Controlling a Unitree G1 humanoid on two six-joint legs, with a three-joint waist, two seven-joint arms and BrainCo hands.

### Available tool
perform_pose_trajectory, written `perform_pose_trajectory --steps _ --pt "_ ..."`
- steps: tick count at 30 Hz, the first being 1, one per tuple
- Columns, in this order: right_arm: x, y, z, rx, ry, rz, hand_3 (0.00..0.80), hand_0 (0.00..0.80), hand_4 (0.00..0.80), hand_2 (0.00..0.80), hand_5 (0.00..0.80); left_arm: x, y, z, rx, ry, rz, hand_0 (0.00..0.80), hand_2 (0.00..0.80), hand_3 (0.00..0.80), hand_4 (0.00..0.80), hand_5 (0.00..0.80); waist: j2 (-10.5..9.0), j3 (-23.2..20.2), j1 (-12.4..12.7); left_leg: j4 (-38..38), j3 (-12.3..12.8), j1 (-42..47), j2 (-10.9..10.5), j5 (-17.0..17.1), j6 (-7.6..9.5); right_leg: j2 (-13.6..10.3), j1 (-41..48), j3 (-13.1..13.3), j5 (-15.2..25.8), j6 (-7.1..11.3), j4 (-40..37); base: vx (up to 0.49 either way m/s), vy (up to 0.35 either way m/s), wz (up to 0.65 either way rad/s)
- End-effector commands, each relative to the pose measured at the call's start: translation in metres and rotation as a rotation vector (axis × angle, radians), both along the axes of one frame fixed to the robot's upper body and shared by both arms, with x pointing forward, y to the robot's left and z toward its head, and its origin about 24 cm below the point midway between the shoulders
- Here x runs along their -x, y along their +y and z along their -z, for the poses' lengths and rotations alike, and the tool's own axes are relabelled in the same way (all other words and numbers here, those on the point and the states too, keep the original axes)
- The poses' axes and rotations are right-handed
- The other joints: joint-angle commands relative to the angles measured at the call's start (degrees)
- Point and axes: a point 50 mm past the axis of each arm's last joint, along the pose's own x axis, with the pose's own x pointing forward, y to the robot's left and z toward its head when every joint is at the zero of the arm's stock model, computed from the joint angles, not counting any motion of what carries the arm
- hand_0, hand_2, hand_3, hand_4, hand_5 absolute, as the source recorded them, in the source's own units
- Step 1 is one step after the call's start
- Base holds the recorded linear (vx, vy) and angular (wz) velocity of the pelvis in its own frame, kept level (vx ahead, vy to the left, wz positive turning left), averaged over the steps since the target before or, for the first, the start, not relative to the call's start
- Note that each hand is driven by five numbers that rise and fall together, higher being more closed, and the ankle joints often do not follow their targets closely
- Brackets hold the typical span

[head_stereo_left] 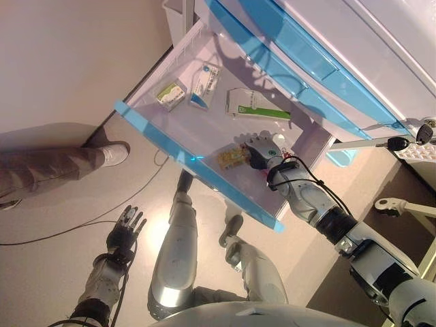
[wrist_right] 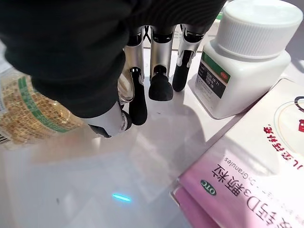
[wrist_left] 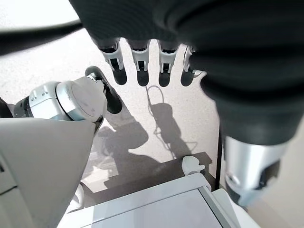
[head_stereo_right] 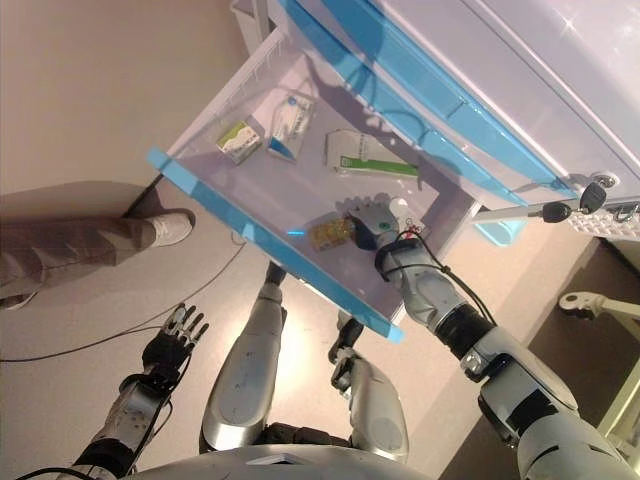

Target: Open the drawer and pick up the medicine

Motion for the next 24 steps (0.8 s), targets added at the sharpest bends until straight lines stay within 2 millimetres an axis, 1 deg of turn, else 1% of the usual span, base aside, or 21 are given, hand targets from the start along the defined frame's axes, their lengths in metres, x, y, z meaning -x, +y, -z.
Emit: perform_pose_trajectory --steps 1,5,8,11,17,18,19,20,24 --pt "0.022 0.023 0.018 -0.05 0.112 -0.148 0.8 0.8 0.8 0.8 0.8 0.011 -0.002 0.004 -0.008 0.017 0.011 0.0 0.0 0.0 0.0 0.0 -0.03 -0.6 0.2 2.3 -1.3 1.2 -2.7 -6.9 4.32 -1.4 -4.8 1.8 8.6 0.95 0.7 0.0 0.0 0.0" --pt "0.028 0.03 -0.009 -0.088 0.034 -0.247 0.8 0.8 0.8 0.8 0.8 0.013 0.002 0.003 -0.015 0.017 -0.007 0.0 0.0 0.0 0.0 0.0 -0.75 -0.6 -0.1 1.8 -1.0 2.1 -2.3 -7.0 4.31 -1.1 -4.2 2.3 8.7 1.3 0.5 0.0 -0.016 0.0" --pt "0.037 0.034 -0.04 -0.112 -0.047 -0.343 0.8 0.8 0.8 0.8 0.8 0.015 0.004 0.003 -0.023 0.018 -0.026 0.0 0.0 0.0 0.0 0.0 -1.54 -0.6 -0.5 1.5 -0.6 3.1 -1.9 -7.3 4.29 -0.9 -3.4 2.9 8.8 1.56 0.3 0.0 -0.036 -0.02" --pt "0.049 0.035 -0.072 -0.105 -0.135 -0.421 0.8 0.8 0.8 0.8 0.8 0.019 0.008 0.003 -0.028 0.019 -0.043 0.0 0.0 0.0 0.0 0.0 -2.09 -0.6 -1.0 1.0 0.0 4.4 -1.4 -7.5 4.3 -0.6 -2.6 3.4 8.8 1.74 0.2 -0.004 -0.022 -0.05" --pt "0.072 0.024 -0.123 -0.066 -0.322 -0.514 0.8 0.8 0.8 0.8 0.8 0.026 0.014 0.005 -0.038 0.028 -0.074 0.0 0.0 0.0 0.0 0.0 -3.24 -0.6 -1.8 -0.3 1.1 8.1 -0.7 -8.0 4.37 -0.3 0.2 4.7 8.5 1.98 -0.4 0.004 -0.024 -0.1" --pt "0.074 0.023 -0.127 -0.062 -0.342 -0.516 0.8 0.8 0.8 0.8 0.8 0.027 0.015 0.005 -0.039 0.029 -0.074 0.0 0.0 0.0 0.0 0.0 -3.31 -0.6 -1.7 -0.4 1.2 8.5 -0.6 -8.0 4.38 -0.2 0.5 4.8 8.5 1.99 -0.5 0.021 -0.041 -0.06" --pt "0.079 0.019 -0.137 -0.054 -0.394 -0.526 0.8 0.8 0.8 0.8 0.8 0.028 0.017 0.005 -0.043 0.034 -0.08 0.0 0.0 0.0 0.0 0.0 -3.6 -0.6 -1.9 -0.7 1.5 9.5 -0.4 -8.2 4.36 -0.2 1.4 4.9 8.5 2.06 -0.7 0.024 -0.041 -0.12" --pt "0.082 0.016 -0.144 -0.046 -0.429 -0.531 0.8 0.8 0.8 0.8 0.8 0.03 0.018 0.005 -0.045 0.038 -0.084 0.0 0.0 0.0 0.0 0.0 -3.76 -0.7 -2.0 -1.1 1.7 10.2 -0.2 -8.2 4.35 -0.1 2.0 5.1 8.5 2.13 -0.9 0.047 -0.048 -0.18" --pt "0.1 0.004 -0.17 -0.007 -0.595 -0.54 0.8 0.8 0.8 0.8 0.8 0.042 0.022 0.01 -0.046 0.066 -0.109 0.0 0.0 0.0 0.0 0.0 -4.71 -3.1 -2.9 -2.5 2.3 12.6 0.4 -8.5 4.35 0.2 3.4 5.8 8.4 2.37 -1.5 0.059 -0.039 -0.13"
